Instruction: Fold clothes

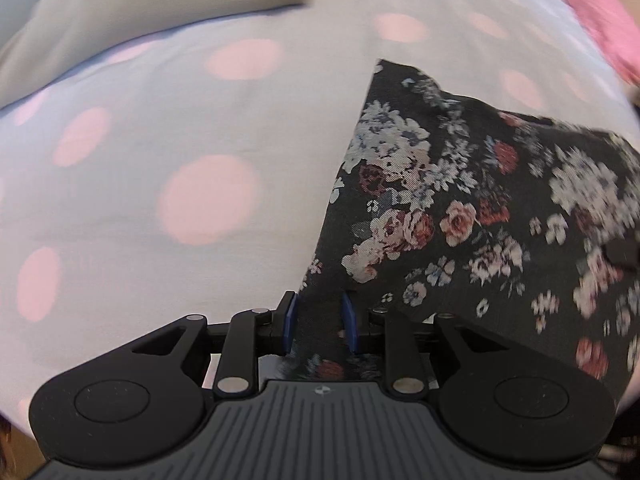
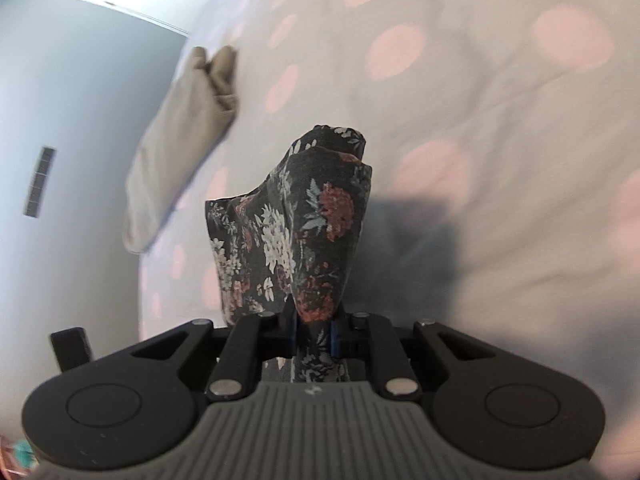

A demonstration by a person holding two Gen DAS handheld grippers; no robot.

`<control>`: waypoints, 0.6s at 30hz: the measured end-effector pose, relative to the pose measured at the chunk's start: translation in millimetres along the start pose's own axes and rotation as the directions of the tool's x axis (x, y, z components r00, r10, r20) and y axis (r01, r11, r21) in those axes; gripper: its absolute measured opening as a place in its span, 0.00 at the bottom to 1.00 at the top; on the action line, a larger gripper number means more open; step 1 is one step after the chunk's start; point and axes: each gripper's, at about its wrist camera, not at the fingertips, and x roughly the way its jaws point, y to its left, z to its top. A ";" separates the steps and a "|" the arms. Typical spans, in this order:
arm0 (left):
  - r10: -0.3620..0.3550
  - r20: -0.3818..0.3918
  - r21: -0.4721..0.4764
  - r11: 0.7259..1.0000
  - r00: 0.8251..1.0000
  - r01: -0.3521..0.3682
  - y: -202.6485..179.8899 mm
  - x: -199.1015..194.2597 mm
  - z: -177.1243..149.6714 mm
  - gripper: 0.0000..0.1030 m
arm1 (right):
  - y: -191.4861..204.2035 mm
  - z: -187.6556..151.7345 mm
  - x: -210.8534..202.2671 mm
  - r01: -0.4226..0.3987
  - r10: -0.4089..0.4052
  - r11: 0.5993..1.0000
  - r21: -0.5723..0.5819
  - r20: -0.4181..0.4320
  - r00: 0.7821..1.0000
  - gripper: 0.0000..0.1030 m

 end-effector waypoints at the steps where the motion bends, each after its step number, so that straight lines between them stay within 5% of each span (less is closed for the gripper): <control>1: -0.016 -0.005 0.023 1.000 1.000 0.016 -8.1 1.5 -1.6 0.22 | -6.3 4.1 -9.5 0.035 -0.035 0.999 -0.016 0.001 0.999 0.15; 6: -0.153 0.016 0.102 0.983 0.988 0.151 -37.9 2.5 -1.0 0.24 | -47.9 30.5 -34.3 0.138 -0.139 0.990 -0.025 -0.035 0.990 0.15; 9: -0.233 0.083 0.116 0.968 0.969 0.223 -43.8 -0.5 4.3 0.40 | -78.1 44.3 -33.1 0.197 -0.196 0.980 0.012 -0.062 0.979 0.16; 18: -0.385 0.128 0.052 0.923 0.914 0.381 -45.1 24.8 7.6 0.42 | -121.6 52.6 -20.8 0.209 -0.201 0.976 0.067 -0.112 0.973 0.16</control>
